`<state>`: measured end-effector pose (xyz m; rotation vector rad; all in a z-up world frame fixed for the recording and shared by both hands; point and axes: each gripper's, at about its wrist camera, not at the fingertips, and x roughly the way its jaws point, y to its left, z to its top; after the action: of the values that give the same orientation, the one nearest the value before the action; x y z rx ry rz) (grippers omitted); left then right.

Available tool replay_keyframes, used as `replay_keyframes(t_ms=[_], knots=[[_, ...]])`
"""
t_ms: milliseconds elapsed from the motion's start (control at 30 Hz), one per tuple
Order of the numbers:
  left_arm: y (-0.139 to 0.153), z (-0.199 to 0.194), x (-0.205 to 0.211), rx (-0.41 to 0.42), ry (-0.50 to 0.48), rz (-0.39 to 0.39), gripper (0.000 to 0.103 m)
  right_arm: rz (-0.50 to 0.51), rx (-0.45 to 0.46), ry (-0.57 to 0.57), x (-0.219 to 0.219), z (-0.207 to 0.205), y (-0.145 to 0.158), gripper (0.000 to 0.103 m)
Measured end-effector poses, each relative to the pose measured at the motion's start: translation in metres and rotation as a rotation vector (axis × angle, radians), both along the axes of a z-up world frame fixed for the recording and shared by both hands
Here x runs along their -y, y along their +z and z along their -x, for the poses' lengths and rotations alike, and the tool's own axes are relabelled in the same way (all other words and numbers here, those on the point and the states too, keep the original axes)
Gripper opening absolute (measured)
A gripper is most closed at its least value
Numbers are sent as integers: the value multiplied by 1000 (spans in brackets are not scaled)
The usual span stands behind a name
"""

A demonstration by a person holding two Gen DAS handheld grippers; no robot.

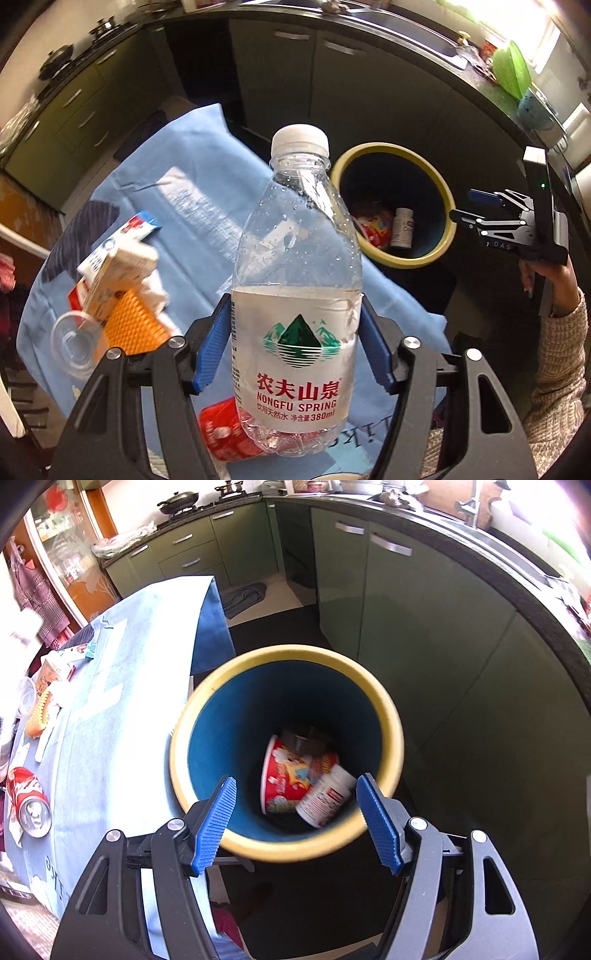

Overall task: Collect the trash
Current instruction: 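Carry the water bottle over the bin and release it with the left tool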

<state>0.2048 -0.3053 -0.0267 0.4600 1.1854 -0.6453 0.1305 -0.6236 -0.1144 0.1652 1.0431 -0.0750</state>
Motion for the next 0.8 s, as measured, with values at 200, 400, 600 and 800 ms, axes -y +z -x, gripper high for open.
replay_keyframes(t_ms=[200, 400, 600, 800], knots=[[-23, -6, 105, -59, -116, 3, 63, -10, -5, -58, 31, 30, -3, 68], [-62, -16, 181, -81, -141, -10, 63, -31, -5, -109, 55, 50, -11, 68], [-95, -26, 216, -42, -130, -50, 63, -50, -20, -112, 64, 58, -21, 68], [-105, -30, 215, -57, -116, -82, 63, -57, -15, -98, 61, 56, -22, 68]])
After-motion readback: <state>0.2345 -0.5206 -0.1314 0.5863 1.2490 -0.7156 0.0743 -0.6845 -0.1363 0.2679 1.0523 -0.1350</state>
